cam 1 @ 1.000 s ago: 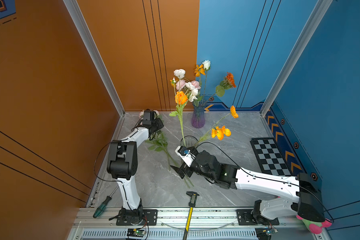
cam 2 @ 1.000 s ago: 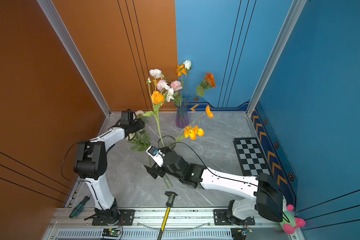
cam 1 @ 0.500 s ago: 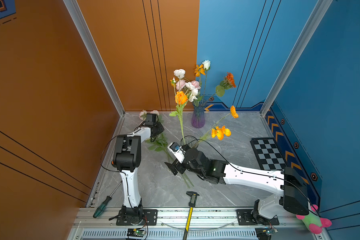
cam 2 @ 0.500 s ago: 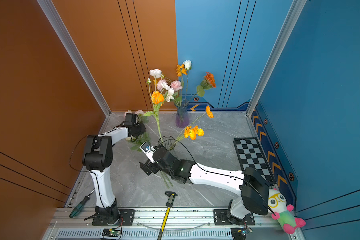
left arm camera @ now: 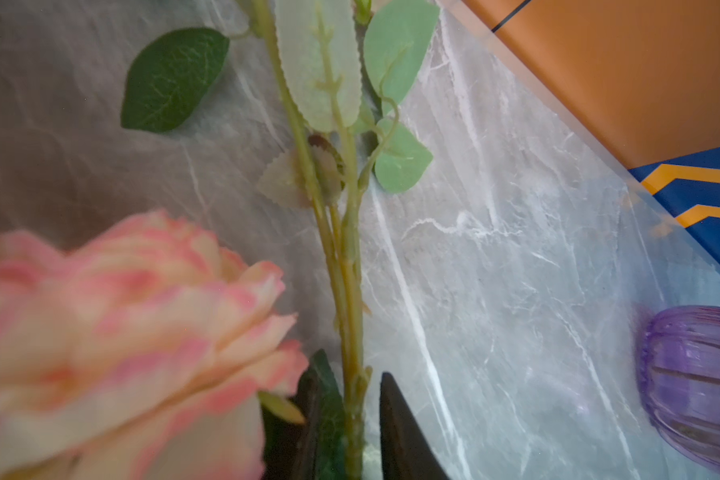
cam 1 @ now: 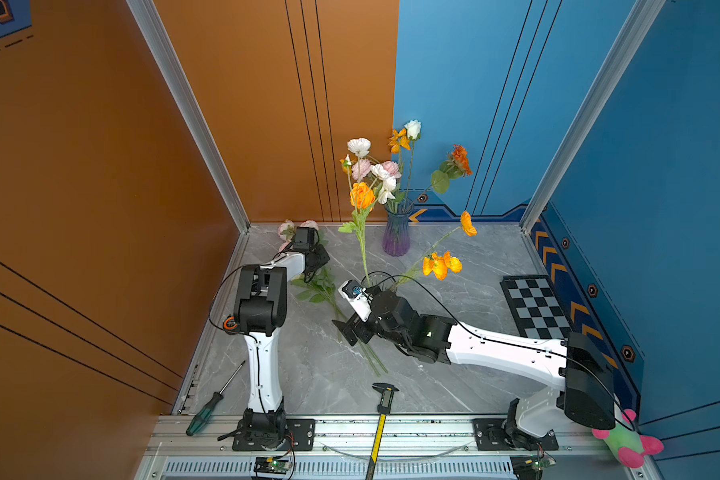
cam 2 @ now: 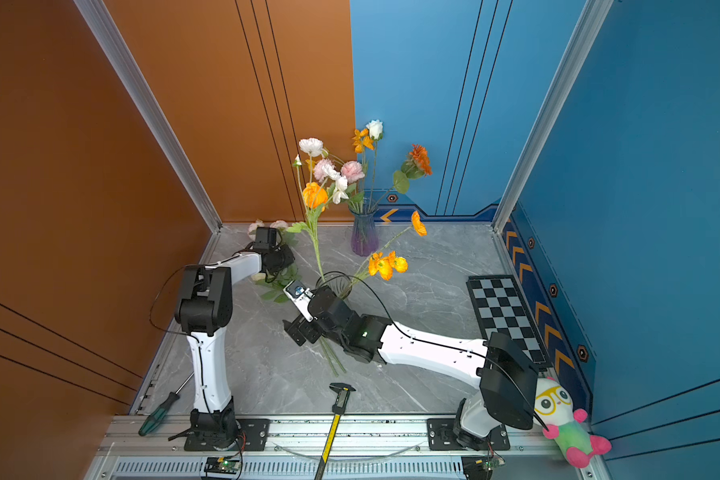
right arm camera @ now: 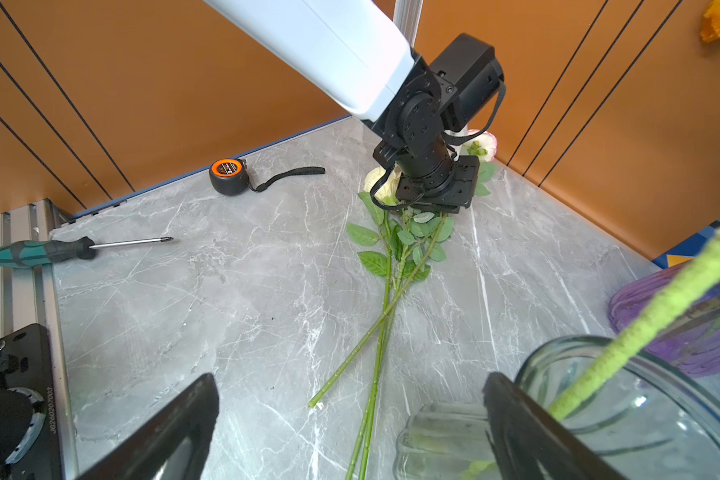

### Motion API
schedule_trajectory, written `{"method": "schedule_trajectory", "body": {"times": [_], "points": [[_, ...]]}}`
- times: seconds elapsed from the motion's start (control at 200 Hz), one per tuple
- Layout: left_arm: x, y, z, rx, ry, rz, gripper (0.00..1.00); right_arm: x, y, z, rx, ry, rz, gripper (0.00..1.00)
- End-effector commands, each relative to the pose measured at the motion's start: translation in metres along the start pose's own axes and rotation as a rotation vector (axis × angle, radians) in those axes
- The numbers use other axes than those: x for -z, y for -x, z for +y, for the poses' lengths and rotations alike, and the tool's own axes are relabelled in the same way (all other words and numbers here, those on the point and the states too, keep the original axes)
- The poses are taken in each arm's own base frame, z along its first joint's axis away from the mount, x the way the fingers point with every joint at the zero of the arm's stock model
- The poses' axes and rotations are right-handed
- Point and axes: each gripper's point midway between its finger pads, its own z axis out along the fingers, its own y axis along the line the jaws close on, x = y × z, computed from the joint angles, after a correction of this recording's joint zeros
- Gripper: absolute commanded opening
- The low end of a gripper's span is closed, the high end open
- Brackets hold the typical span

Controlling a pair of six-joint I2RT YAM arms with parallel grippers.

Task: Arrange the flowers into the vase
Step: 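Grasp the pink rose stem with the left gripper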

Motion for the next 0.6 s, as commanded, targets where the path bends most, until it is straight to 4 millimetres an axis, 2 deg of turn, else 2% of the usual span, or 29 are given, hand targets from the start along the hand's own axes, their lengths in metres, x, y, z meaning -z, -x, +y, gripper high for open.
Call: {"method": "schedule_trajectory", "body": {"times": [0.0, 0.15, 0.24, 0.325, 0.596], "points": [[-0.009, 0.000, 0.006, 0.023, 0.018, 0.008, 0.24, 0.000, 0.002, -0.001, -0.019, 0.007, 0.014, 1.00], [-0.005, 0.004, -0.002, 0.022, -0.016, -0.006, 0.13, 0.001, 0.003, 0.000, -0.021, 0.012, 0.012, 1.00], [0.005, 0.011, -0.010, 0.017, -0.055, -0.037, 0.06, 0.001, 0.003, -0.001, -0.023, 0.013, 0.012, 1.00], [0.022, 0.018, -0.020, 0.009, -0.097, -0.081, 0.00, 0.003, 0.004, 0.001, -0.024, 0.018, 0.004, 1.00], [0.093, 0.040, -0.050, -0.025, -0.215, -0.210, 0.00, 0.015, 0.005, 0.004, -0.030, 0.031, -0.027, 1.00]]}}
